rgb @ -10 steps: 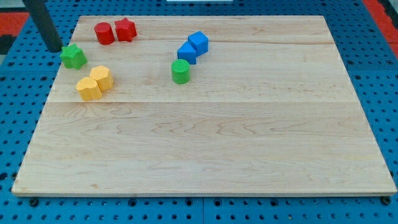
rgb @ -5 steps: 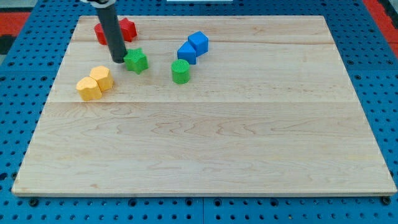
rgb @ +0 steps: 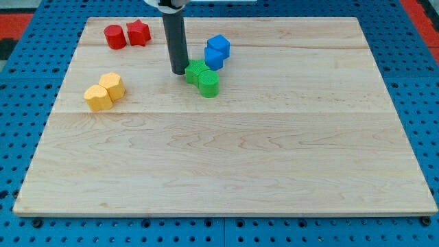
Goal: Place the green star to the top of the green circle
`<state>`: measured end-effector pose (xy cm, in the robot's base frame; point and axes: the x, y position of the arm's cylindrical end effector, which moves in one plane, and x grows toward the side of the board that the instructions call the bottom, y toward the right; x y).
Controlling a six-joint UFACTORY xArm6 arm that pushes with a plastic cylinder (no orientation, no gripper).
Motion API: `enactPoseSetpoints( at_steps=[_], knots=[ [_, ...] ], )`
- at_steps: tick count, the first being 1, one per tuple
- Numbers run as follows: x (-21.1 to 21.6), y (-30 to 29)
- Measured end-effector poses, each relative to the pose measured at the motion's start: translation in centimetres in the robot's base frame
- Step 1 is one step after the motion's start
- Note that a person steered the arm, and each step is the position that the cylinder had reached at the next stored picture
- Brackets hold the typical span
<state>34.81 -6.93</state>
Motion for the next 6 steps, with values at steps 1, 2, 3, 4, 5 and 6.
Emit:
enactPoseSetpoints(
  at_steps=[1, 2, 3, 4, 5, 6],
  knots=[
    [0.2, 0.0],
    [0.2, 2.0],
    [0.8, 4.7],
    [0.8, 6.3],
    [0.4, 6.0],
    [-2.4, 5.2]
  ],
)
